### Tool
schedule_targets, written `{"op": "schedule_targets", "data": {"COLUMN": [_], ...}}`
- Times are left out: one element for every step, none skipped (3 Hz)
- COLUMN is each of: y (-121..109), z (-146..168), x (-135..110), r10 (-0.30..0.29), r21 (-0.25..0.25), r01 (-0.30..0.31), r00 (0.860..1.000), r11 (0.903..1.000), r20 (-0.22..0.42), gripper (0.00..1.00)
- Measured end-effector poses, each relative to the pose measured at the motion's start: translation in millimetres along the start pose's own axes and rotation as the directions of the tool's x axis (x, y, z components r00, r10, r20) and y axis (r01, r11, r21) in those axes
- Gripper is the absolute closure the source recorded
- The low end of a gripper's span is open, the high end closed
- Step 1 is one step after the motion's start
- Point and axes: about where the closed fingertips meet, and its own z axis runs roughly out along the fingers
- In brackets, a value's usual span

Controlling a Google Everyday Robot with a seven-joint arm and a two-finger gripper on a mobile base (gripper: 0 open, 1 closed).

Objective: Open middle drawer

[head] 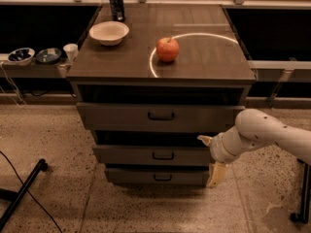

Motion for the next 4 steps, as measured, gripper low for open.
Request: {"op": "schedule_targets", "data": {"y": [-18.8, -35.6, -42.4, -51.0], "z": [22.8, 48.3, 64.2, 79.9], "x": [13.7, 26.1, 31.0, 35.5], "r10": [0.021, 0.031, 0.028, 0.034], "r21": [-0.006, 0.011, 0.033, 0.072], "r01": [-0.021, -0.031, -0.027, -0.031], "r00": [1.000, 0.999, 0.998, 0.998], "r11": [0.9998, 0.9995, 0.9991, 0.9969], "r20": [-0.004, -0.026, -0.050, -0.046], "gripper": [0.00, 0.00, 0.00, 0.00]}}
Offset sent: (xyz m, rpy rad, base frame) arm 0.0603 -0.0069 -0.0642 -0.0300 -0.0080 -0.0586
